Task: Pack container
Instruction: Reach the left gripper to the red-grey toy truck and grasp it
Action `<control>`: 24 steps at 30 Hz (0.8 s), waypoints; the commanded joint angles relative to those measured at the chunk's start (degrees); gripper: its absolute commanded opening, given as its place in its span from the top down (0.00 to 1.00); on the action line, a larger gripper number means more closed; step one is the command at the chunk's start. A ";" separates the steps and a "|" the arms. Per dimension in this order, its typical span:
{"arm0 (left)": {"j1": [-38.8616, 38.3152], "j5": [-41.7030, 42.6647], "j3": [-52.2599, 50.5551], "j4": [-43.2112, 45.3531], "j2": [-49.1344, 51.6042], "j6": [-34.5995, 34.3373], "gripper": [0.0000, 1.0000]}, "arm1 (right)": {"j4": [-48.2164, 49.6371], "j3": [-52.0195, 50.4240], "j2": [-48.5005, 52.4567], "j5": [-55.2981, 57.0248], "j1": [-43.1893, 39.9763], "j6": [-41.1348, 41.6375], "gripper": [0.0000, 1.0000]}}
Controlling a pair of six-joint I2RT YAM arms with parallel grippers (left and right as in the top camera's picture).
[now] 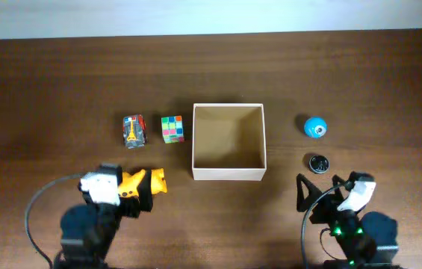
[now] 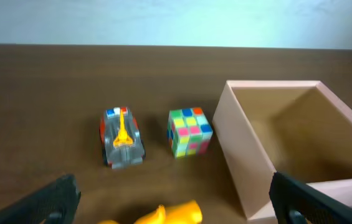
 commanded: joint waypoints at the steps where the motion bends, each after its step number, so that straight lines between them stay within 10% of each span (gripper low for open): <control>1: -0.26 0.59 10.49 -1.11 9.88 0.09 0.01 | -1.53 9.60 8.35 -0.70 -0.50 0.15 0.01; 14: 8.50 4.11 48.76 -25.62 50.36 9.38 0.01 | -27.34 52.30 54.36 9.20 -0.55 -9.16 0.01; 24: 9.60 6.75 50.73 -25.09 69.35 11.15 0.01 | -32.50 57.11 77.33 10.21 -6.32 -8.46 0.01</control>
